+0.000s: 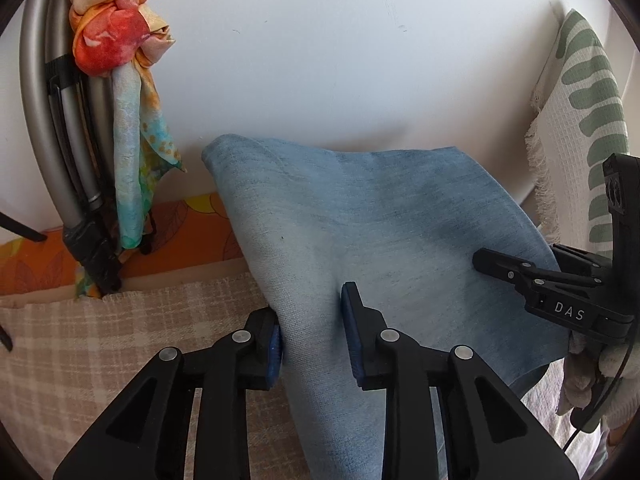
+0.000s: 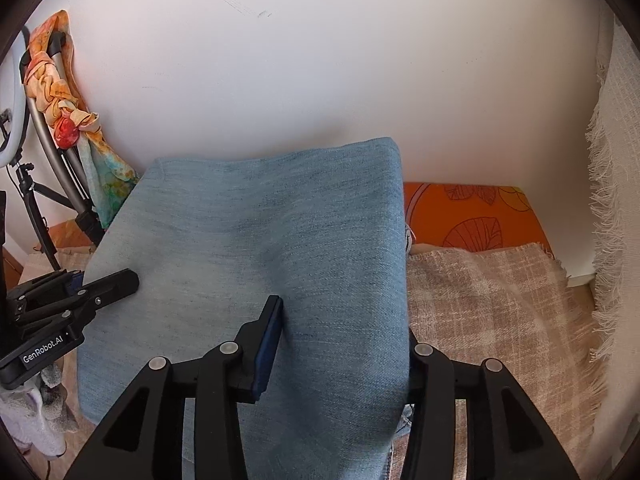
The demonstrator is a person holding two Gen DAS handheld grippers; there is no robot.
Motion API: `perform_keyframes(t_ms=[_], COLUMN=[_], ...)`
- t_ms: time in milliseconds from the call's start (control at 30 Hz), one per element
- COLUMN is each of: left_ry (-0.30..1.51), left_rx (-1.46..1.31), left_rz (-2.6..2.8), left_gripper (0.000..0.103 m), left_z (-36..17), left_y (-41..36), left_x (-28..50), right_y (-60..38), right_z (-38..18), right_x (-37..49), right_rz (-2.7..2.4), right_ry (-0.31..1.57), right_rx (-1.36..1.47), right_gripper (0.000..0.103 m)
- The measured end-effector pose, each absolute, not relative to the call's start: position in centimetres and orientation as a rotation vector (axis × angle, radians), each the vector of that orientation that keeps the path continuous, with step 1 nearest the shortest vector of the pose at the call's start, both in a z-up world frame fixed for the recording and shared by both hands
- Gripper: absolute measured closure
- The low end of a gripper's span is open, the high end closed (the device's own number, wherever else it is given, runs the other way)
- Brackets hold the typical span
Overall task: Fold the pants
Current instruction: 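Lower the folded jeans onto the blanket and open both tools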
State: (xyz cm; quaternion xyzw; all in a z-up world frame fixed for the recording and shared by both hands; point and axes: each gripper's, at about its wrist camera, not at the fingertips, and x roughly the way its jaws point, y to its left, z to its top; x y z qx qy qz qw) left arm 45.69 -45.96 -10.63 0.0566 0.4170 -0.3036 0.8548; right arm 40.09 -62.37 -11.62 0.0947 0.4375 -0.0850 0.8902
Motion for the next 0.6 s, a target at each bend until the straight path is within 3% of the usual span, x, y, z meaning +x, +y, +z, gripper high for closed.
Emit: perform_keyframes(t_ms=[100, 600], left_ry=[0.854, 0.759], left_rx=[0.125, 0.125], left_rz=[-0.621, -0.672], left_gripper=[0.069, 0.068], left_z=[-9.9, -3.8], left_y=[-44.9, -40.6], left_x=[45.1, 38.0], right_y=[-62.1, -58.7], right_z=[-10.5, -4.6], right_x=[38.8, 30.3], right_rz=[-0.226, -0.261], right_ry=[0.875, 0.777], right_rx=[0.17, 0.2], right_gripper=[0.036, 0.03])
